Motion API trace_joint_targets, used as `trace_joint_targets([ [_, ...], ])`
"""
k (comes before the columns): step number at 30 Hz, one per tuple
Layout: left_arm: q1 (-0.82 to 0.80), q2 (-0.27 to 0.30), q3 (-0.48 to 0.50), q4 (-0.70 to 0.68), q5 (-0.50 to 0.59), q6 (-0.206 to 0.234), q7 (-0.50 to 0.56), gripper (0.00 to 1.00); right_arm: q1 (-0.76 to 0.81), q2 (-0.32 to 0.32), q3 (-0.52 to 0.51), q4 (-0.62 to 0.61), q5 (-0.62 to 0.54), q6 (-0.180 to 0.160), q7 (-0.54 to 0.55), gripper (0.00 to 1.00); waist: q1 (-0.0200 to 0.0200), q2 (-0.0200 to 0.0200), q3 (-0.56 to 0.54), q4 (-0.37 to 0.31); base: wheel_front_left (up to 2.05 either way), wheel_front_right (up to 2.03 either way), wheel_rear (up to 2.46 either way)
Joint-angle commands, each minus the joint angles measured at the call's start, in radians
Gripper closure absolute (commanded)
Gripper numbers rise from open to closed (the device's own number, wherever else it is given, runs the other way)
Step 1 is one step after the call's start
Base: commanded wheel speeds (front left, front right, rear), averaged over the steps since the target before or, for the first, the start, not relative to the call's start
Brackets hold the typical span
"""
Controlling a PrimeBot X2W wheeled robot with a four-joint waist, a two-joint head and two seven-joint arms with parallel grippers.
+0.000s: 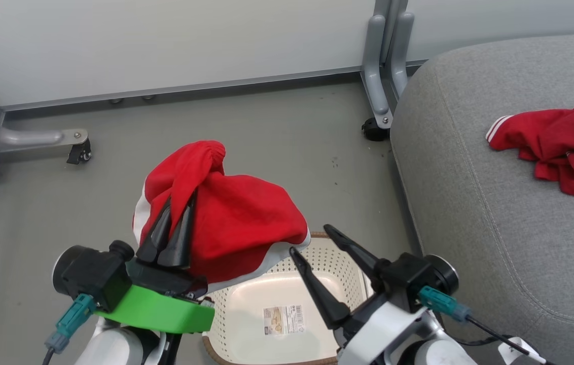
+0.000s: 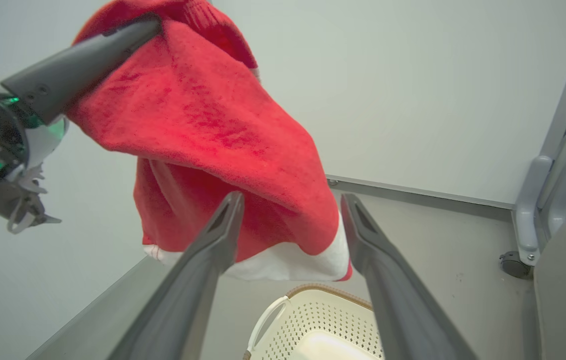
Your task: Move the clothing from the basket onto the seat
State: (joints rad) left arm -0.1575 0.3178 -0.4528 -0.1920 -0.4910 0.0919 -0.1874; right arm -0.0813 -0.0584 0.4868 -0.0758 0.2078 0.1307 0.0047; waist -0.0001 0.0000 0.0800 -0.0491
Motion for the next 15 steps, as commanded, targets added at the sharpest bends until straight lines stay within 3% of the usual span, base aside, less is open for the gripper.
trace_joint_targets([
  [1,-0.023,-0.004,-0.001,0.0,-0.001,-0.004,-0.007,1.0,-0.029,-0.01,0.029,0.013,0.014,0.0,0.002,0.0,0.0001,0.0,0.007,0.008,0.0,0.0,0.0],
  [8,-0.049,-0.013,-0.013,0.01,-0.004,-0.014,-0.013,1.0,-0.163,-0.011,0.169,0.101,0.058,0.0,-0.02,0.0,0.0001,0.0,0.025,0.023,0.0,0.0,0.0],
  [15,-0.067,-0.021,-0.021,0.019,-0.002,-0.023,-0.019,1.0,-0.3,-0.001,0.24,0.208,0.049,0.0,-0.078,0.0,0.0001,0.0,0.039,0.033,0.0,0.0,0.0],
])
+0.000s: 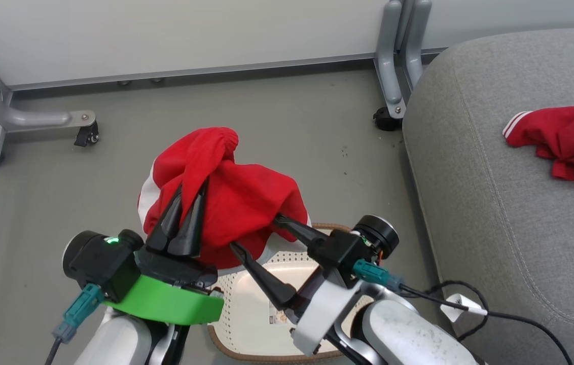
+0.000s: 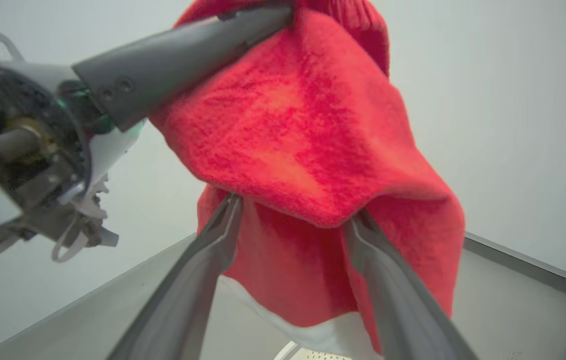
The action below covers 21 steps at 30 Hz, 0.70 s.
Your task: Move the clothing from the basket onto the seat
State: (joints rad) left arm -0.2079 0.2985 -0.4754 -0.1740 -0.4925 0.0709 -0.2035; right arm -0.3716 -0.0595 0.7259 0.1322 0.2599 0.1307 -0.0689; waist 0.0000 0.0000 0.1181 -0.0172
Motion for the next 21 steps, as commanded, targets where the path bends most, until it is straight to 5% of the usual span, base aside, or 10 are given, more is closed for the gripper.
trace_joint_targets([
  [1,-0.017,-0.001,0.0,0.002,0.0,-0.004,-0.004,1.0,-0.023,0.002,0.009,0.019,0.007,0.0,-0.014,0.0,0.0,0.0,0.003,0.003,0.0,0.0,0.0],
  [19,-0.033,0.009,-0.024,0.001,0.001,-0.013,0.004,1.0,-0.247,0.008,0.128,0.156,0.176,0.0,-0.123,0.0,0.0,0.0,0.021,0.005,0.0,0.0,0.0],
  [20,-0.033,0.01,-0.026,0.001,0.0,-0.013,0.005,1.0,-0.262,0.008,0.136,0.166,0.182,0.0,-0.127,0.35,0.0,0.0,0.021,0.005,0.0,0.0,0.0],
  [21,-0.033,0.01,-0.027,0.0,-0.001,-0.013,0.006,1.0,-0.272,0.008,0.147,0.175,0.189,0.0,-0.124,0.53,0.0,0.0,0.022,0.005,0.0,0.0,0.0],
])
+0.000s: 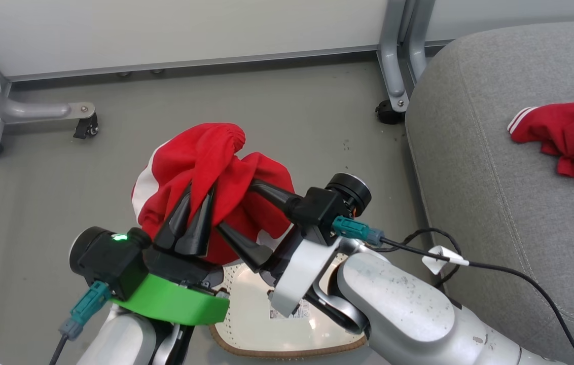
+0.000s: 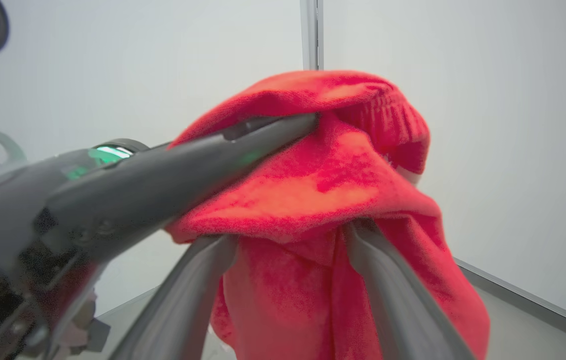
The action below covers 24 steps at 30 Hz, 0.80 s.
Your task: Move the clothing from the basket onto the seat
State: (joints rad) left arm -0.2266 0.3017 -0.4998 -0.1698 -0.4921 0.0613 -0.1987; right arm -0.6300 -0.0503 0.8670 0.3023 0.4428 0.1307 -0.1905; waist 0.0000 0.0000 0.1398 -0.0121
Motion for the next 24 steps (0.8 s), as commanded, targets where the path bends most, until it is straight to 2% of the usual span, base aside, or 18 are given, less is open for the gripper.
trace_joint_targets([
  [1,-0.015,0.006,-0.004,-0.005,-0.003,-0.006,0.0,1.0,-0.022,-0.001,0.014,0.011,0.02,0.0,-0.004,0.7,0.0,0.0,0.001,0.0,0.0,0.0,0.0],
  [2,-0.016,0.005,-0.005,-0.005,-0.005,-0.007,0.0,1.0,-0.032,-0.001,0.02,0.018,0.027,0.0,-0.007,1.0,0.0,0.0,0.001,0.001,0.0,0.0,0.0],
  [24,-0.007,0.012,-0.012,0.0,-0.014,0.006,-0.005,1.0,-0.091,-0.002,0.079,0.107,0.112,0.0,-0.041,1.0,0.0,0.0,-0.009,0.002,0.0,0.0,0.0],
])
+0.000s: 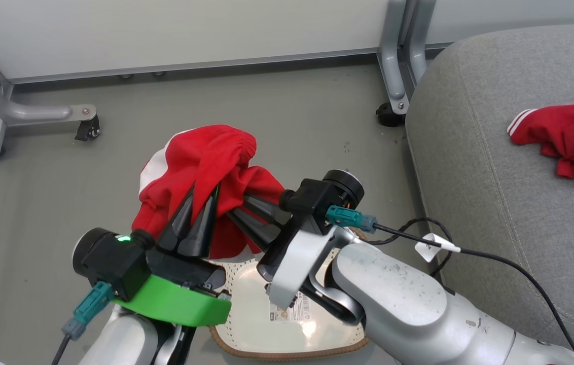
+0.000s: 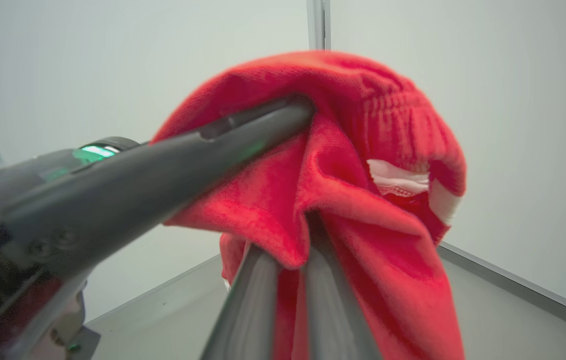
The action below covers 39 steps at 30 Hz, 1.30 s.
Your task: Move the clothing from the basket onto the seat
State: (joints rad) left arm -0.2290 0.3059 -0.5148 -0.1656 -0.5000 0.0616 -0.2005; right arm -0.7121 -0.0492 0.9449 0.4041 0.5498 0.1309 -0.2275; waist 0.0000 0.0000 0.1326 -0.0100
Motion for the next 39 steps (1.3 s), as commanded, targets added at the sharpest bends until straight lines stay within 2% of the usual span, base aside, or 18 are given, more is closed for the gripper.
trace_joint_targets([
  [1,-0.004,0.008,0.002,-0.004,-0.005,0.008,-0.003,0.87,-0.008,-0.003,0.002,0.006,0.006,0.0,-0.004,1.0,0.0,0.0,-0.003,0.0,0.0,0.0,0.0],
  [2,-0.003,0.008,0.001,-0.003,-0.004,0.01,0.0,0.53,-0.009,-0.003,0.003,0.007,0.008,0.0,-0.005,1.0,0.0,0.0,-0.003,0.001,0.0,0.0,0.0],
  [3,-0.004,0.008,0.001,-0.004,-0.001,0.011,-0.001,0.0,-0.011,-0.003,0.003,0.009,0.008,0.0,-0.006,1.0,0.0,0.0,-0.005,0.002,0.0,0.0,0.0],
  [9,0.001,0.026,-0.001,-0.027,0.019,0.019,0.0,0.0,-0.015,-0.002,-0.007,0.024,0.007,0.0,-0.012,1.0,0.0,0.0,-0.01,0.008,0.0,0.0,0.0],
  [17,0.079,0.111,-0.038,-0.098,0.047,0.012,0.074,0.0,0.006,-0.002,-0.029,0.067,-0.01,0.0,-0.015,1.0,0.0,0.0,-0.024,0.02,0.0,0.0,0.0],
  [22,0.127,0.134,-0.071,-0.108,0.037,0.01,0.118,0.0,0.018,-0.002,-0.042,0.091,-0.014,0.0,-0.016,1.0,0.0,0.0,-0.032,0.027,0.0,0.0,0.0],
  [39,0.175,0.138,-0.099,-0.041,0.024,0.02,0.12,0.0,0.048,-0.002,-0.055,0.119,-0.017,0.0,-0.011,1.0,0.0,0.0,-0.041,0.031,0.0,0.0,0.0],
])
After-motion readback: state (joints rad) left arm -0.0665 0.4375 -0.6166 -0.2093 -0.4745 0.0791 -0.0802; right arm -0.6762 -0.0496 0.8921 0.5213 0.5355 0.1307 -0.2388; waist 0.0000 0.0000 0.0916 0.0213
